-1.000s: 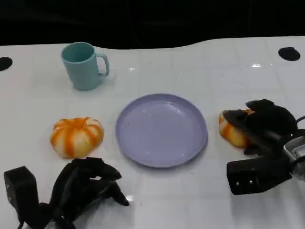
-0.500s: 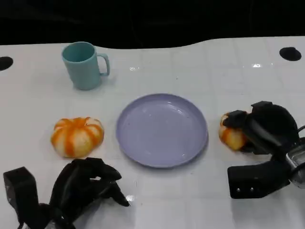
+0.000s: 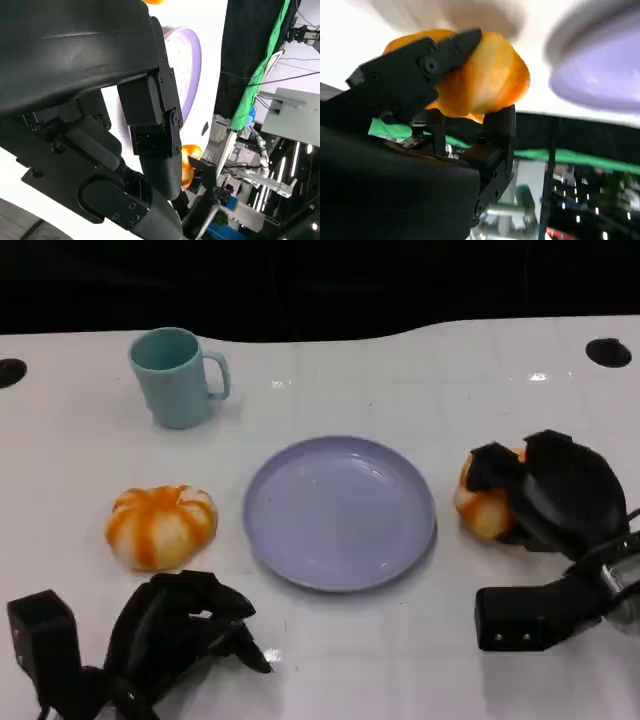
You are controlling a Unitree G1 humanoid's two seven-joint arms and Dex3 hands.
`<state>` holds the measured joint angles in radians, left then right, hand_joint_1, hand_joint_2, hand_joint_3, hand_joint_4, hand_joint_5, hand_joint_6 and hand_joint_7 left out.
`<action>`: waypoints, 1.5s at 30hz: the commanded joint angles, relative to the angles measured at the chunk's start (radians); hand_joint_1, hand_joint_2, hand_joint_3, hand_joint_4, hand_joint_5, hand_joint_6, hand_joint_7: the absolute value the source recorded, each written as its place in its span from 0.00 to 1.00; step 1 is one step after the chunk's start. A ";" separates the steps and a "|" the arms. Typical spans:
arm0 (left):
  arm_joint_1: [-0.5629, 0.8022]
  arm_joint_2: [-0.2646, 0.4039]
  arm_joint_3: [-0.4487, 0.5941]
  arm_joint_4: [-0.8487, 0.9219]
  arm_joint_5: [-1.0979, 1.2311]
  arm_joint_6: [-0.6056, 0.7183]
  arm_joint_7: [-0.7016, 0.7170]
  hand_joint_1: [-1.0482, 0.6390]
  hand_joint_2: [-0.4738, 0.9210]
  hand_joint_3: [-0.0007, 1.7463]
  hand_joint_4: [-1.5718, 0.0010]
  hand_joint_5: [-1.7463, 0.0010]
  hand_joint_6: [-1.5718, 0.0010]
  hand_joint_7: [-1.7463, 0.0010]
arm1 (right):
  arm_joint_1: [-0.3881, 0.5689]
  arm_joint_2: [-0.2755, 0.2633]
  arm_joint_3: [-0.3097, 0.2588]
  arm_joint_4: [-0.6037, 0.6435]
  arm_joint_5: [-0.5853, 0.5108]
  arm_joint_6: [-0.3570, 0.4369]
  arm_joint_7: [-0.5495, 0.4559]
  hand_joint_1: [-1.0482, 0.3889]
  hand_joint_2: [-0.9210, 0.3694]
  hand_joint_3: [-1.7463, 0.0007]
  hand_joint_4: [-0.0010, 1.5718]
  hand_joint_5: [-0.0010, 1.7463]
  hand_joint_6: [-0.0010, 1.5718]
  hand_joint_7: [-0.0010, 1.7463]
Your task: Grasp the bread from the table and place it into the plate.
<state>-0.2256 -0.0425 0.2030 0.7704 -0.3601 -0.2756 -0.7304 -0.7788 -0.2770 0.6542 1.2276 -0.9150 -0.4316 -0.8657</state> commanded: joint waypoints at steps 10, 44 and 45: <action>0.006 0.006 -0.004 -0.011 0.007 -0.010 0.026 0.00 0.84 0.00 0.00 0.65 0.00 0.86 | -0.057 0.035 -0.022 -0.144 0.025 -0.096 -0.013 0.62 0.41 0.41 0.63 1.00 0.48 1.00; 0.018 0.005 -0.013 -0.029 0.005 0.001 0.031 0.00 0.84 0.00 0.00 0.65 0.00 0.86 | -0.133 0.205 0.010 -0.065 0.060 -0.075 0.342 0.50 0.04 0.95 0.45 0.50 0.54 0.14; 0.018 0.005 -0.013 -0.030 0.004 0.002 0.030 0.00 0.84 0.00 0.00 0.65 0.00 0.86 | -0.133 0.204 0.008 -0.068 0.066 -0.069 0.367 0.50 0.04 0.95 0.42 0.45 0.52 0.10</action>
<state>-0.2165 -0.0499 0.1899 0.7511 -0.3579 -0.2784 -0.7098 -0.8918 -0.0692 0.6744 1.1634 -0.8702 -0.5141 -0.5440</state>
